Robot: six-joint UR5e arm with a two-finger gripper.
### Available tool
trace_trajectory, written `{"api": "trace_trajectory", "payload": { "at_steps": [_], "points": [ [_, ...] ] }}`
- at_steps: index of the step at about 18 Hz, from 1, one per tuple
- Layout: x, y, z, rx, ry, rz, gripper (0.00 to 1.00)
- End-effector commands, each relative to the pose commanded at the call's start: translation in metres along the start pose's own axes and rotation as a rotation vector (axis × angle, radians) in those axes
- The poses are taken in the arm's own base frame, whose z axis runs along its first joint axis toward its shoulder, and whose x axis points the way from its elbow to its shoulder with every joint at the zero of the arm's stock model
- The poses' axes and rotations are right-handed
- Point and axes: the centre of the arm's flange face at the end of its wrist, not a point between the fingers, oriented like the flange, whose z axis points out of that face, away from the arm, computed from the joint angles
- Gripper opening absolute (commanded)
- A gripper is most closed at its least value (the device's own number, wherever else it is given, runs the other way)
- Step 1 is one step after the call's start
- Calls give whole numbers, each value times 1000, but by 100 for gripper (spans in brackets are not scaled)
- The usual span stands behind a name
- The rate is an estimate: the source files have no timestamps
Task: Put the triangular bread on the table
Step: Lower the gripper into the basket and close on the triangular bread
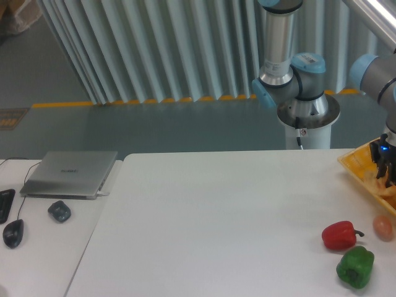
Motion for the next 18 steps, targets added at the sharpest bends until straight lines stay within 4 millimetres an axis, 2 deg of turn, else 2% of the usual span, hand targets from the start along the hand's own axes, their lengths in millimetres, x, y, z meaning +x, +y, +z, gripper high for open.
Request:
{"api": "trace_trajectory", "payload": {
  "at_steps": [1,8,14,17,18],
  "points": [
    [-1,0,0,0,6,0,21],
    [-2,0,-38,24,54,-3,18],
    [1,-27,-56,181,52,-63,18],
    [3,-41,-60,266,62,-155,18],
    [6,-52,-60,262,65,-155,18]
  ]
}}
